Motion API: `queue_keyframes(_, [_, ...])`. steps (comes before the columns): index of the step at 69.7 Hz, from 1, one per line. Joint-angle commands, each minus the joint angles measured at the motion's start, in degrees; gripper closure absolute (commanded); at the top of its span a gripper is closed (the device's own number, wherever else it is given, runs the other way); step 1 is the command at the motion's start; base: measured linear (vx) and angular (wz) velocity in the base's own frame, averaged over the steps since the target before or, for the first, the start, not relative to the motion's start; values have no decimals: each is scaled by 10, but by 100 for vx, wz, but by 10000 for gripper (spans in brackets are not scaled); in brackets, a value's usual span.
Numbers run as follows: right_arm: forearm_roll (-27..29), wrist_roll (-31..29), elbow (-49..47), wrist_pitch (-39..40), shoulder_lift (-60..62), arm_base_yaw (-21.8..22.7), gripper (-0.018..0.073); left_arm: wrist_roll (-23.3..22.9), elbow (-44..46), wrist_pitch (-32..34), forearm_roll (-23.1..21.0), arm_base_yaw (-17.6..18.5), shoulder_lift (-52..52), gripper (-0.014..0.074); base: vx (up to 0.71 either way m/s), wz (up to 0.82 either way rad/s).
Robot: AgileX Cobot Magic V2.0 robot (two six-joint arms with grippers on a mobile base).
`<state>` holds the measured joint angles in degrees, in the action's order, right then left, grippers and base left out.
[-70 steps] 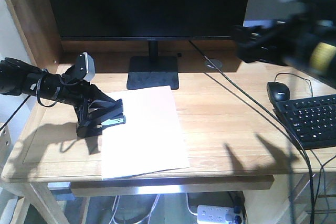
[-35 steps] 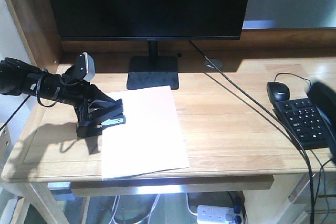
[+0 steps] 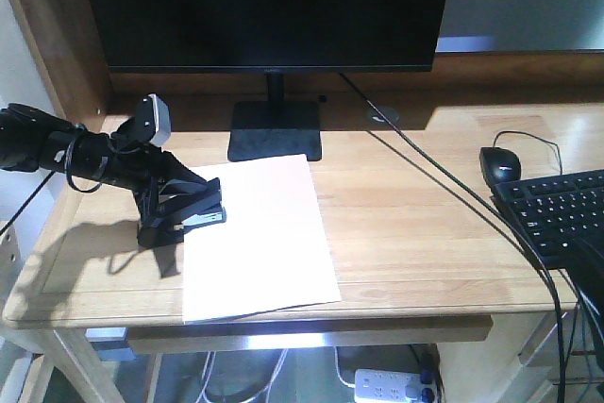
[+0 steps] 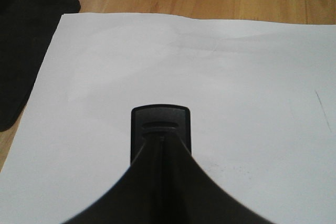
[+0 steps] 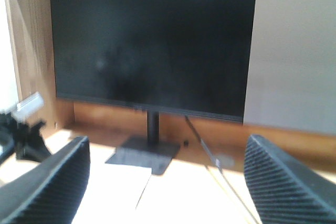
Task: Grab stapler and paper to desk for stapling
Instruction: 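Lift the right gripper away from the paper and withdraw it, then set the stapler onto the paper edge with the left gripper and release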
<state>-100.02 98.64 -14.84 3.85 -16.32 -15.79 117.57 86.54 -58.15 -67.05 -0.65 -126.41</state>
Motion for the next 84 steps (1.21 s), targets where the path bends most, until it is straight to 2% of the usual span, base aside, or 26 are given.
queue_keyframes(1, [-21, -5, -15, -12, -5, 4, -1, -6, 16, -19, -32, 1, 38, 603, 0, 0])
queue_keyframes(84, [-21, -5, -15, -12, -5, 4, -1, -5, 16, -22, -30, 2, 38, 603, 0, 0])
